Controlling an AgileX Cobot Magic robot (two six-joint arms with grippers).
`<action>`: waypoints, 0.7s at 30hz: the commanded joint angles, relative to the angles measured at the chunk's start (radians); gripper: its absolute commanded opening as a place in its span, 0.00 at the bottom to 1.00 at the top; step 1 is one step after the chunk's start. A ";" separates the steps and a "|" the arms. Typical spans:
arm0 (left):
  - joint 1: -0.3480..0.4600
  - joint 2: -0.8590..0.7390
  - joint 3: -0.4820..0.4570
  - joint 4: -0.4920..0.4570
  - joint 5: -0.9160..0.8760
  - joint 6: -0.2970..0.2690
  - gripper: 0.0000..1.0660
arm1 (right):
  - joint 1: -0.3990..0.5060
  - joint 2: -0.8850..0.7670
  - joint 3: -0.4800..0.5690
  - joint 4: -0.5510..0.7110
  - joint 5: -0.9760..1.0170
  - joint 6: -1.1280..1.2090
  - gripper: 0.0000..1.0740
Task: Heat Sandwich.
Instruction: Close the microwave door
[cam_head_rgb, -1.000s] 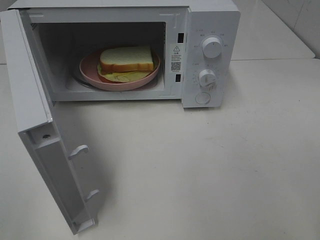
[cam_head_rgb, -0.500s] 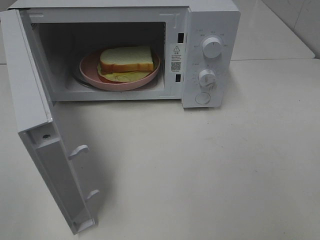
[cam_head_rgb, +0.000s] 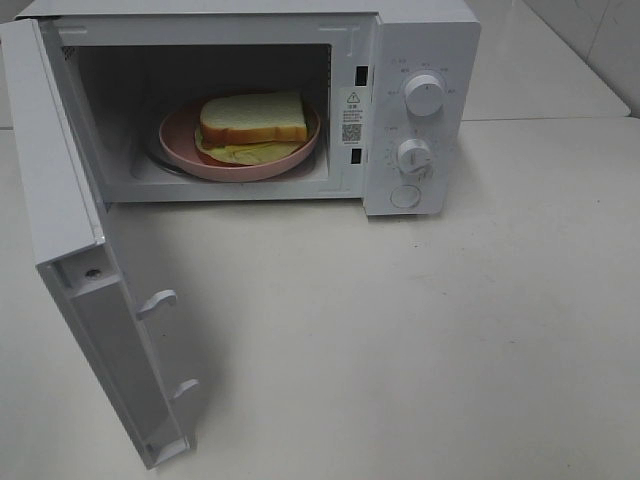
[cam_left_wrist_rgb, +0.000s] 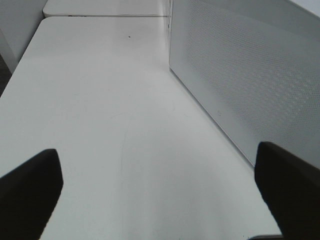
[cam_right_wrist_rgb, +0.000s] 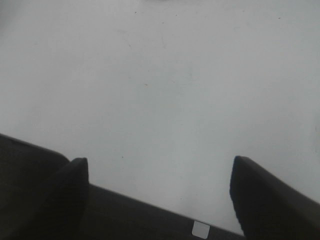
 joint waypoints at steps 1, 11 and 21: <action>0.001 -0.027 0.003 -0.008 -0.007 -0.001 0.94 | -0.065 -0.036 0.016 0.006 -0.051 0.005 0.71; 0.001 -0.027 0.003 -0.008 -0.007 -0.001 0.94 | -0.245 -0.103 0.039 0.037 -0.090 -0.013 0.70; 0.001 -0.027 0.003 -0.008 -0.007 -0.001 0.94 | -0.369 -0.173 0.039 0.039 -0.090 -0.014 0.70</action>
